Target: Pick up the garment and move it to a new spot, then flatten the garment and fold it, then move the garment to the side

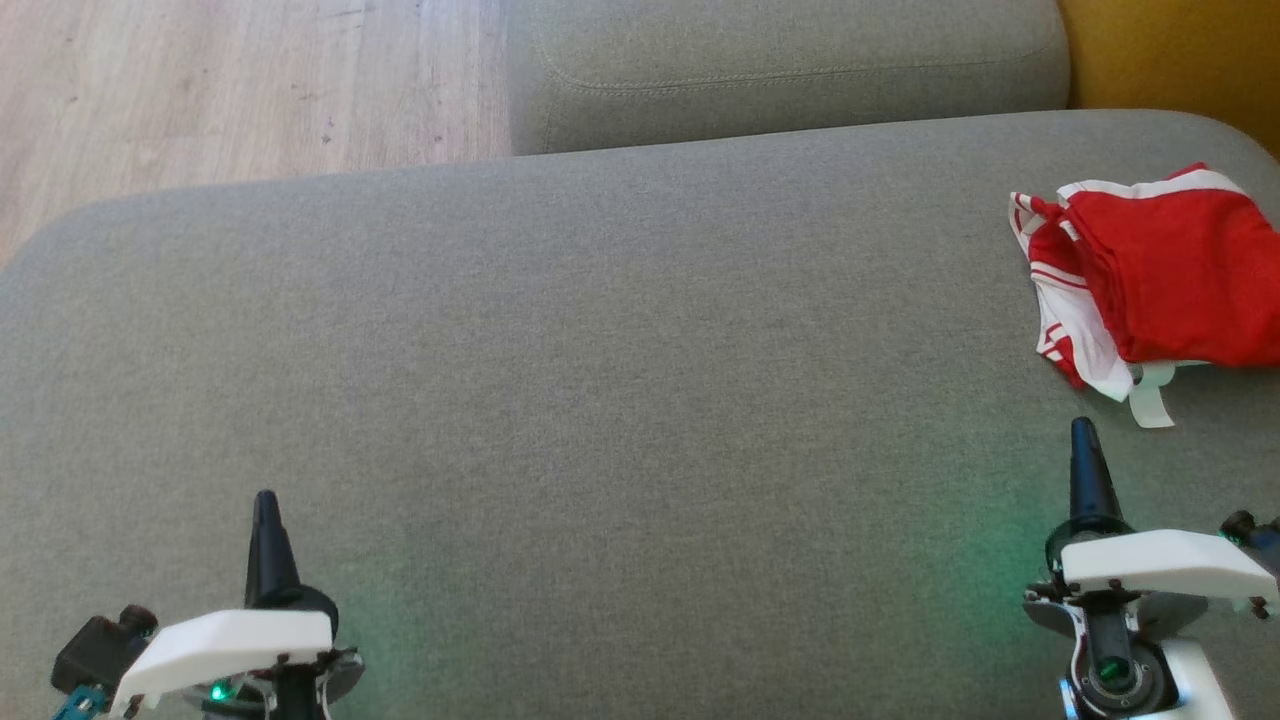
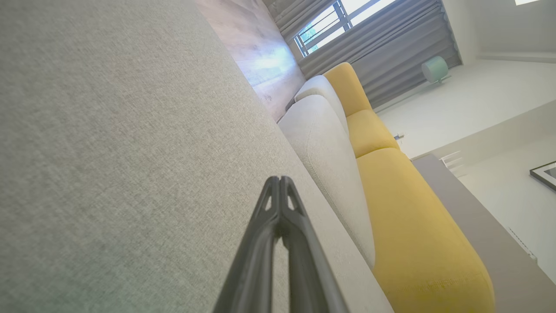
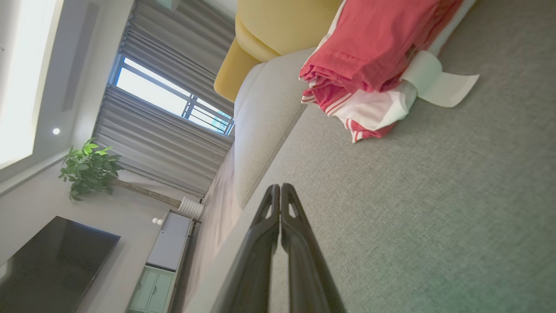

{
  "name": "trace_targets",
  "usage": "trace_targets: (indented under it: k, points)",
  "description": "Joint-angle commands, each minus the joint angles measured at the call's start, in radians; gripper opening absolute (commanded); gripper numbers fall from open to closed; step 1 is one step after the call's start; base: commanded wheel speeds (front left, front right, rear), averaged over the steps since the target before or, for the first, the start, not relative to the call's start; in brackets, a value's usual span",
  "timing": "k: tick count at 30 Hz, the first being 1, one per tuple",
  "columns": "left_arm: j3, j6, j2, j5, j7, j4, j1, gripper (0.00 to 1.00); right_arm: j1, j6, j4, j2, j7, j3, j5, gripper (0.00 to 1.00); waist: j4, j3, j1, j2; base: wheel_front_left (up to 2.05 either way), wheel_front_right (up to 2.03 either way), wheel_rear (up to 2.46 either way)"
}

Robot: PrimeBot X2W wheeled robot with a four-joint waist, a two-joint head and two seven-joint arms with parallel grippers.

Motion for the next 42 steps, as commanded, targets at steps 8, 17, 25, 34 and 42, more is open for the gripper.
trace_targets:
  k: [8,17,25,34,42]
  points:
    - [0.040,-0.010,0.007,-0.089,0.028,-0.028,-0.058,0.00,-0.030,0.000,-0.050,-0.010,0.029,-0.004,0.102,0.00,0.001,-0.005,0.0000,0.0000,0.00,0.00,0.00]
    - [0.055,-0.013,0.007,-0.175,0.055,-0.027,-0.063,0.00,-0.029,-0.001,-0.062,-0.010,0.055,-0.016,0.197,0.00,0.001,-0.010,0.0000,0.0000,0.00,0.00,0.00]
    - [0.067,-0.017,0.008,-0.250,0.079,-0.026,-0.068,0.00,-0.028,-0.001,-0.072,-0.010,0.078,-0.027,0.281,0.00,0.002,-0.014,0.0000,0.0000,0.00,0.00,0.00]
    - [0.080,-0.020,0.008,-0.326,0.103,-0.025,-0.072,0.00,-0.027,-0.001,-0.083,-0.009,0.101,-0.038,0.366,0.00,0.002,-0.019,0.0000,0.0000,0.00,0.00,0.00]
    - [0.093,-0.023,0.009,-0.402,0.126,-0.024,-0.076,0.00,-0.026,-0.001,-0.093,-0.009,0.125,-0.050,0.450,0.00,0.003,-0.024,0.0000,0.0000,0.00,0.00,0.00]
